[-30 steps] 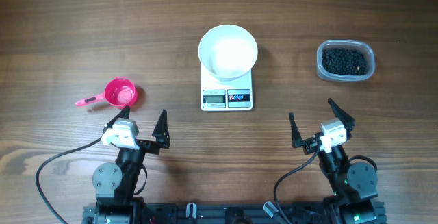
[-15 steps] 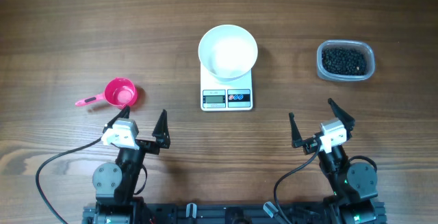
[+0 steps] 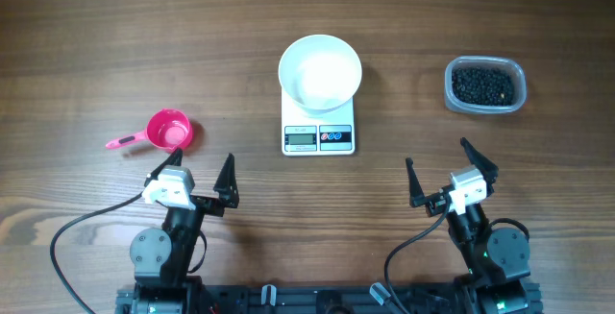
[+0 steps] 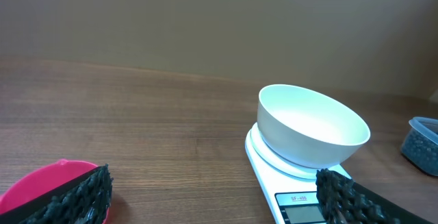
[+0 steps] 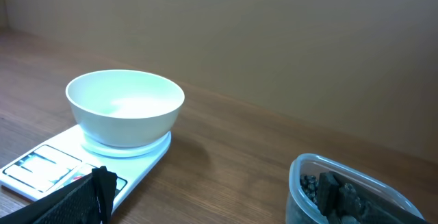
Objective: Scoop item into bowl and weigh 150g on scale
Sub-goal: 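Move the left gripper toward the pink measuring scoop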
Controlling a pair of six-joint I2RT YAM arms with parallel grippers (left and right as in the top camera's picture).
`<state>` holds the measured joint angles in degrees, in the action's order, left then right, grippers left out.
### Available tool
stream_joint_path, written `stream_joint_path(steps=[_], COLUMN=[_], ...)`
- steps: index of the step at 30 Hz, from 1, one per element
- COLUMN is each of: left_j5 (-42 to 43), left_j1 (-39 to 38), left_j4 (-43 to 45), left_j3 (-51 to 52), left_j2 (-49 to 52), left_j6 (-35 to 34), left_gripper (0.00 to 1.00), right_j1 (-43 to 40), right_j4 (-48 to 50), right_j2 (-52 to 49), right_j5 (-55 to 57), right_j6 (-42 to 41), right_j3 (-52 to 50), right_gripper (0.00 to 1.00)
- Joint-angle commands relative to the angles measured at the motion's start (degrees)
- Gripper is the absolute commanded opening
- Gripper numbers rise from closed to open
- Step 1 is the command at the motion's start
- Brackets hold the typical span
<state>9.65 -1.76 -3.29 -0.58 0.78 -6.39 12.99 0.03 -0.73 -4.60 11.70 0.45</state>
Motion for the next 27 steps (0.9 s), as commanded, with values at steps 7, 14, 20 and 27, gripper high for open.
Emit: stream_joint_path(steps=[7, 14, 20, 27], left_j5=[0.76, -2.38, -8.35, -7.58], left_j1=[0.13, 0.13, 0.13, 0.13], left_j4=[-3.30, -19.52, -37.27, -36.13], left_j3=[-4.42, -31.23, -56.02, -56.33], left_j2=[-0.22, 20.76, 46.99, 59.74], left_j6=[-12.28, -6.86, -6.91, -7.08], left_gripper=[1.00, 1.00, 1.00, 1.00], right_j1=[0.28, 0.28, 0.28, 0.28], right_j4=[0.15, 0.13, 0.13, 0.13], right_j2=[0.15, 0.15, 0.15, 0.15], right_j5=[0.76, 0.76, 0.76, 0.76], right_j6=[0.31, 0.28, 0.28, 0.31], right_j3=[-0.15, -0.15, -0.15, -0.15], right_gripper=[1.00, 1.00, 1.00, 0.99])
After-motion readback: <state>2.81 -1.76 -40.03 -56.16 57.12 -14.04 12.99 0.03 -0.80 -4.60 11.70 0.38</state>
